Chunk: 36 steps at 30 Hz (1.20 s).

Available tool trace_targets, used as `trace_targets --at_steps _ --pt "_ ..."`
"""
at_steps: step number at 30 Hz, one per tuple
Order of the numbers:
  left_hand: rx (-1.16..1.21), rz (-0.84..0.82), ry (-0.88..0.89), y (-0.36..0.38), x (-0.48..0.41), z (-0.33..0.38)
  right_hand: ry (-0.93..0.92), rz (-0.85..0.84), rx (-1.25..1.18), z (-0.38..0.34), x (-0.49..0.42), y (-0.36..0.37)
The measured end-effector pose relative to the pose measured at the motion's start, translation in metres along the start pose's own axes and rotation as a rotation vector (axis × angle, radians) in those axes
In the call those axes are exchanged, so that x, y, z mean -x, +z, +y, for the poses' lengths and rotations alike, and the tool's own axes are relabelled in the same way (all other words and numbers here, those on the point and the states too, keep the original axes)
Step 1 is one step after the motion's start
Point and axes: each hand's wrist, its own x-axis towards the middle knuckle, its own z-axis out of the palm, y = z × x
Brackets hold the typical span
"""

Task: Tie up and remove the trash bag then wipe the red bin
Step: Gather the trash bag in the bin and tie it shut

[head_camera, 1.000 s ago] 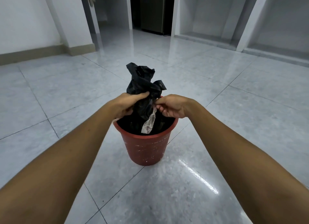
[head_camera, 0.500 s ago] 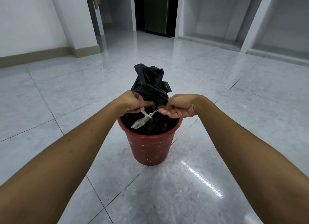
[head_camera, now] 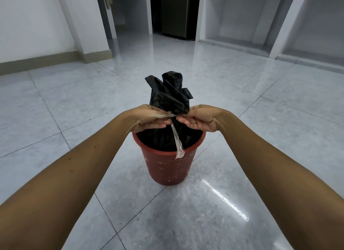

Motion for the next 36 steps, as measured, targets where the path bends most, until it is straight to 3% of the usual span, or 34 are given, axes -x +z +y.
trace_targets --at_steps 12,17,22,25,28,31,33,36 --pt "0.096 0.099 0.072 0.01 -0.007 -0.008 -0.201 0.191 0.171 0.004 -0.01 0.01" --pt "0.114 0.147 0.104 0.018 -0.008 -0.009 -0.193 0.176 0.224 0.004 -0.012 0.01" --pt "0.261 0.213 0.162 0.021 -0.011 -0.011 -0.05 0.107 0.587 0.001 -0.008 0.018" --pt "0.241 0.162 0.165 0.02 -0.011 -0.015 -0.053 0.143 0.57 0.002 -0.008 0.019" --pt "0.017 0.151 0.17 0.014 -0.01 -0.019 -0.047 0.173 0.524 -0.004 -0.004 0.007" --pt "-0.605 0.2 0.215 0.003 -0.009 -0.019 -0.106 0.293 0.563 -0.008 0.004 -0.016" --pt "-0.931 0.296 0.255 -0.001 -0.007 -0.019 -0.162 0.431 0.76 -0.005 0.007 -0.031" --pt "-1.148 0.335 0.277 -0.002 -0.004 -0.026 -0.217 0.594 0.964 0.001 0.01 -0.049"
